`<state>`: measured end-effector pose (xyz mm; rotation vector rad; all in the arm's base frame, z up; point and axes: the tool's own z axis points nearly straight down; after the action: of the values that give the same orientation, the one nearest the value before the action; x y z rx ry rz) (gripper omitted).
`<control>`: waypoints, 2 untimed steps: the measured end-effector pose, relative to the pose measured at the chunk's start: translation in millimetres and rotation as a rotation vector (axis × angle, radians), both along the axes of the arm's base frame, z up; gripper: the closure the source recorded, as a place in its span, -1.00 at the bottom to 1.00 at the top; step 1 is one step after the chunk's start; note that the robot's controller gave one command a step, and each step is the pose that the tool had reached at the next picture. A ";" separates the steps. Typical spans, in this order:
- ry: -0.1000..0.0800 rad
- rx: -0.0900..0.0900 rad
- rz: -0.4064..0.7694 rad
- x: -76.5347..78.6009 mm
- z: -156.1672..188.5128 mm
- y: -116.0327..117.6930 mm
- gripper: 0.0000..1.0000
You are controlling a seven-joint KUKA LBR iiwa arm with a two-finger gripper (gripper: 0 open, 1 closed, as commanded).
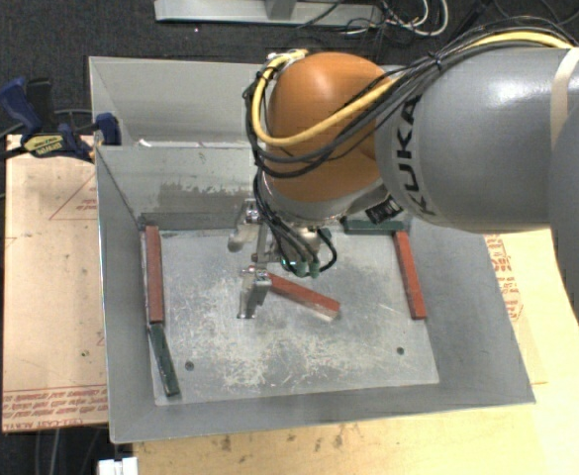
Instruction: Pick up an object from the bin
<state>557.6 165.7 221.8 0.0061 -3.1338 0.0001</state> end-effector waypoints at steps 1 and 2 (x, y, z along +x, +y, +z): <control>-0.008 0.001 -0.003 1.8 4.7 -1.0 -1.00; -0.013 0.002 0.021 16.7 -60.4 -39.3 -1.00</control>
Offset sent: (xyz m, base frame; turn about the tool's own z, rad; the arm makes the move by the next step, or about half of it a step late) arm 0.0337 -0.0926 -0.1518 -0.0502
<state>574.2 126.4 161.4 0.0391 -3.1469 -0.0032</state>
